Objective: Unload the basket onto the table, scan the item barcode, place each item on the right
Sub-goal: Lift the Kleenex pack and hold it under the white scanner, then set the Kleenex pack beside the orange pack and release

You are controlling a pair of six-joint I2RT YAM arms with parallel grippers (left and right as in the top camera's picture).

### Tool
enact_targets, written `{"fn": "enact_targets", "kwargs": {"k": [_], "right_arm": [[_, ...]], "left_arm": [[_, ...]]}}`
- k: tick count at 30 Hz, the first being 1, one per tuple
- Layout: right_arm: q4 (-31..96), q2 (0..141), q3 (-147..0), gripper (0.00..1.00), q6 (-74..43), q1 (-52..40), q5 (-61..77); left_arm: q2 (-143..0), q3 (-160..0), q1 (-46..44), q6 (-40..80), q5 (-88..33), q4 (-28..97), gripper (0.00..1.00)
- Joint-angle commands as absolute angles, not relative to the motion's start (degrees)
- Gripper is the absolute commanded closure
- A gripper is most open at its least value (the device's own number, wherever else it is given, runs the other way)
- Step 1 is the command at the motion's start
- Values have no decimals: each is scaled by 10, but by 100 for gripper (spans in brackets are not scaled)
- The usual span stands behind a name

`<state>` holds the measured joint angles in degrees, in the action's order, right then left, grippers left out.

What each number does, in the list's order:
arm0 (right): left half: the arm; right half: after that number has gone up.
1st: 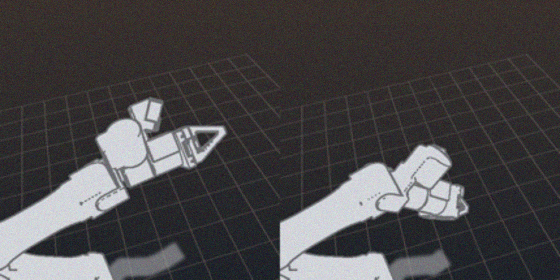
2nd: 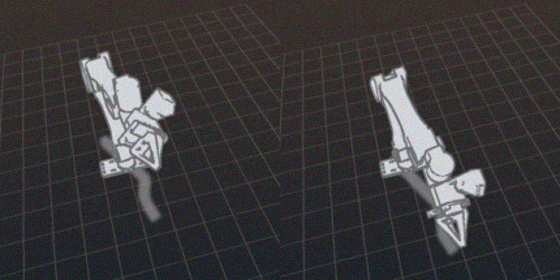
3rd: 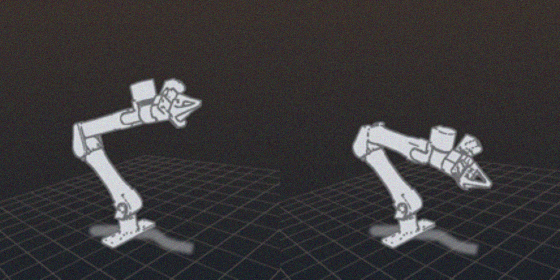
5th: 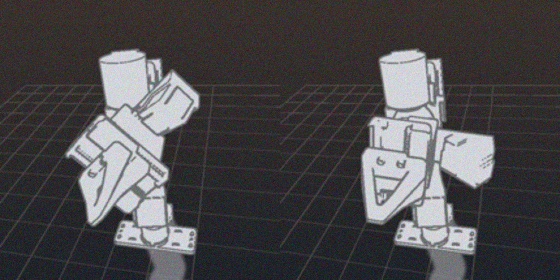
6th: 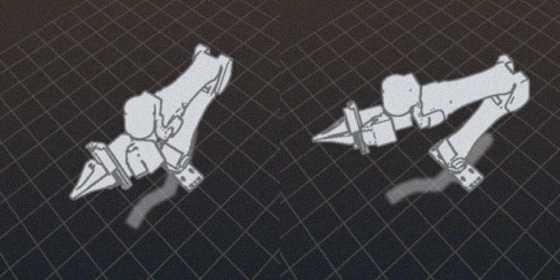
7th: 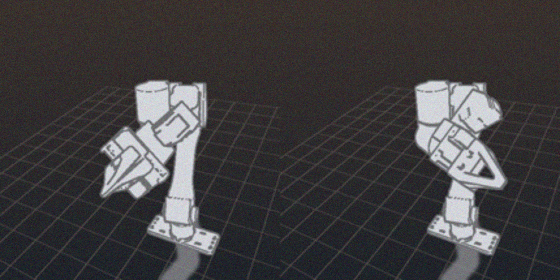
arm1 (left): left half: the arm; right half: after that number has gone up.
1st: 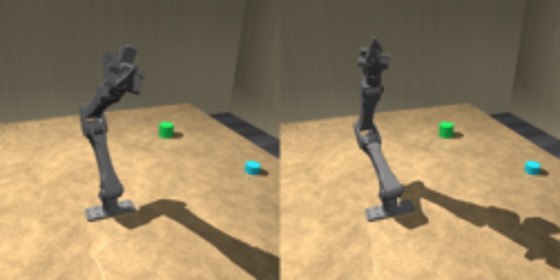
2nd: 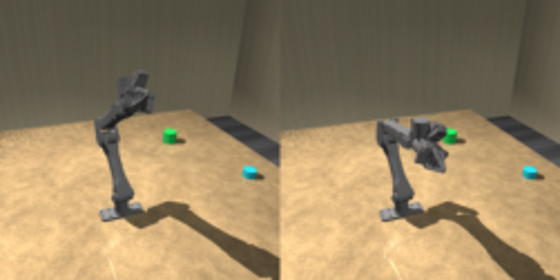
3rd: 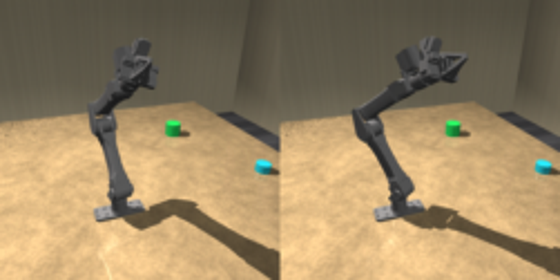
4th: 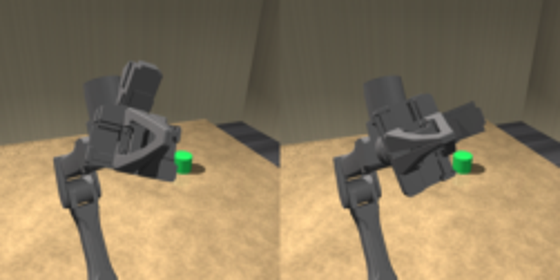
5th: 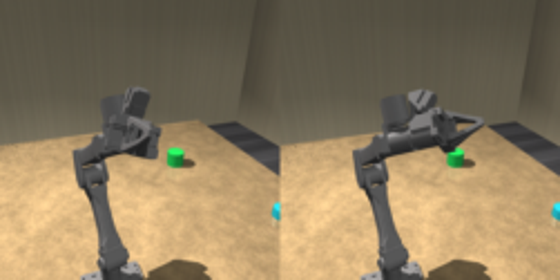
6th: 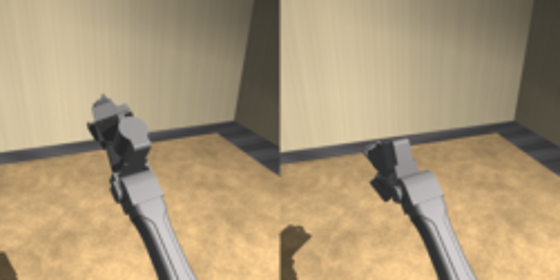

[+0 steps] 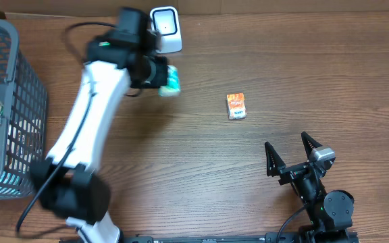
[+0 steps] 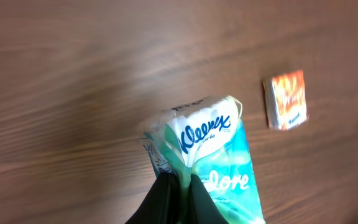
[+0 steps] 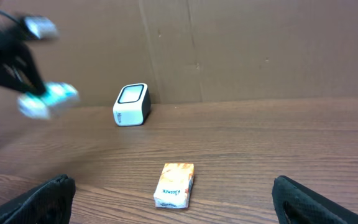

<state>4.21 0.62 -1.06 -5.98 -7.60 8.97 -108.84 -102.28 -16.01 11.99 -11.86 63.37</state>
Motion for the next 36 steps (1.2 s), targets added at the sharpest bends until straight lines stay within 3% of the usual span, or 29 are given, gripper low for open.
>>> {"fn": "enact_targets", "kwargs": {"k": [1,9,19,25,36], "right_arm": [[40,2,-4,0,-60,-79,86],[40,2,-4,0,-60,-79,86],[40,2,-4,0,-60,-79,86],[40,2,-4,0,-60,-79,86],[40,2,-4,0,-60,-79,86]], "left_arm": [[-1142,-1019,-183,72,-189,620,96],[-1240,-1019,-206,62,-237,561,96],[-1256,-1017,-218,63,-240,507,96],[-1259,-1011,-238,197,-148,496,96],[-1260,-981,-259,305,-144,454,96]]}}
